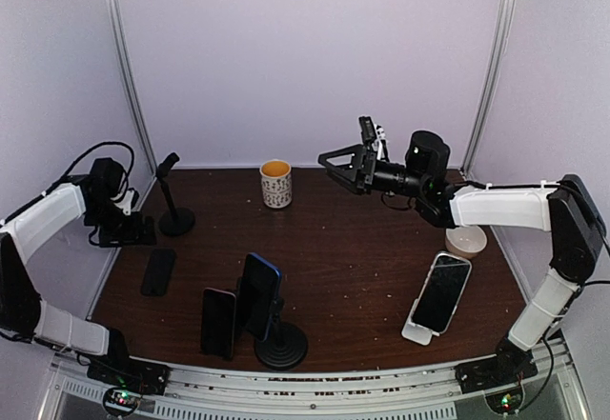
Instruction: Remove the phone from the phone stand
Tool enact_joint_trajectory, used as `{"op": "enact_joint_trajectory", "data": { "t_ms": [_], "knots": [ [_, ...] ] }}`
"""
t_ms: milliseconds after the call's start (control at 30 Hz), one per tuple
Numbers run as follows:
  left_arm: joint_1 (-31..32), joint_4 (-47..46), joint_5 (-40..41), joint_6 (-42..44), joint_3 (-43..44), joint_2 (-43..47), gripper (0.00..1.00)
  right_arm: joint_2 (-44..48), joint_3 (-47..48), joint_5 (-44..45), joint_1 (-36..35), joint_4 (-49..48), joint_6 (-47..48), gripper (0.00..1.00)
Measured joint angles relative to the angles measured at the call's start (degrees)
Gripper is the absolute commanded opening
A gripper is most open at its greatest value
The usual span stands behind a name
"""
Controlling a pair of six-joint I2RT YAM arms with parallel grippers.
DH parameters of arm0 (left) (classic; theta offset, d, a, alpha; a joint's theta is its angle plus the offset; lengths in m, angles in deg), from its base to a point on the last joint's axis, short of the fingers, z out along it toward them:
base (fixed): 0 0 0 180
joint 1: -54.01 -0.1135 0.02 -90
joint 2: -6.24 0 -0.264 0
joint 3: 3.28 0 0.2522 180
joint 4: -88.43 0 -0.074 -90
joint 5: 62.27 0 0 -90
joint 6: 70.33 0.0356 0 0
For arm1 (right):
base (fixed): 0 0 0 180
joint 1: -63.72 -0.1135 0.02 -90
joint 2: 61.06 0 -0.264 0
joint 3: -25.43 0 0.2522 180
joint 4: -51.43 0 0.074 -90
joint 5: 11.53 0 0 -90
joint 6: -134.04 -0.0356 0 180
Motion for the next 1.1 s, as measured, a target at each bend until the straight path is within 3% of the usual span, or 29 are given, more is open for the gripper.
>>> {"op": "enact_joint_trajectory", "data": {
  "t_ms": [333, 733, 1100],
  "knots": [
    [5.11, 3.54, -1.68, -1.14, 2.01, 11.91, 0.98, 0.42, 1.53, -0.02, 0.02, 5.11, 3.19, 1.0],
    [24.2, 8.11, 0.07, -8.7, 2.25, 21.22, 0.98, 0.42, 1.77, 0.0, 0.07, 7.61, 4.76, 1.0],
    [46.69, 8.13, 4.76, -20.74, -2.4, 21.49, 0.98, 0.44, 1.77, 0.0, 0.11, 8.55, 5.09, 1.0]
  ]
}}
